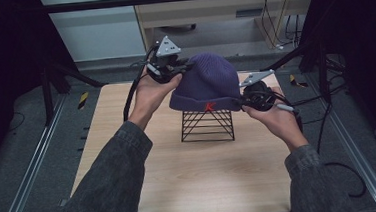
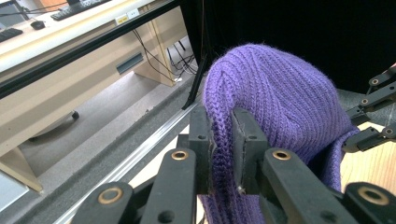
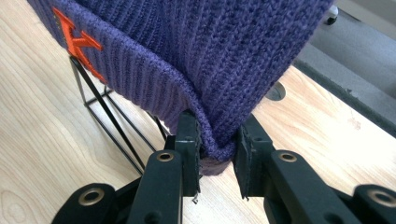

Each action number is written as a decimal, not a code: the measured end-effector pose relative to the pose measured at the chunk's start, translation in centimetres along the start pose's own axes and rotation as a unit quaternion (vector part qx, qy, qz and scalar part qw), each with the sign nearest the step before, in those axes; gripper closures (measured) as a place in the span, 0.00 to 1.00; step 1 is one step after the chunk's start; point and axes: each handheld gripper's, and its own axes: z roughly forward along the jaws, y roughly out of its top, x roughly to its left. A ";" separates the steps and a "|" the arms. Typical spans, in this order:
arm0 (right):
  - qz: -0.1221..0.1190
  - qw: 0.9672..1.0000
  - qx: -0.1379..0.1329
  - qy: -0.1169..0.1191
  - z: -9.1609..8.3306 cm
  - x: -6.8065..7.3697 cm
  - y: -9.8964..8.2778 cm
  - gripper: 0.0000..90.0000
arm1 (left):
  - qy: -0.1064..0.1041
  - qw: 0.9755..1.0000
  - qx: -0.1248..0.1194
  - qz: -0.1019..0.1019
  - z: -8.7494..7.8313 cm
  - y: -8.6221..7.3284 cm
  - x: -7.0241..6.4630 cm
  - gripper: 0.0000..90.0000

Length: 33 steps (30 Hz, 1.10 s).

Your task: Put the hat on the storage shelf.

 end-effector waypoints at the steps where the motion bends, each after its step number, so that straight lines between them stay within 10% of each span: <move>1: -0.003 1.000 0.005 -0.002 0.2 0.0 -0.1 0.82 | 0.000 1.000 0.004 0.000 0.2 -0.2 0.0 0.88; 33: 0.006 1.000 0.021 0.002 1.5 0.4 -1.9 0.81 | -0.018 1.000 0.005 -0.010 1.1 -2.5 -0.8 0.88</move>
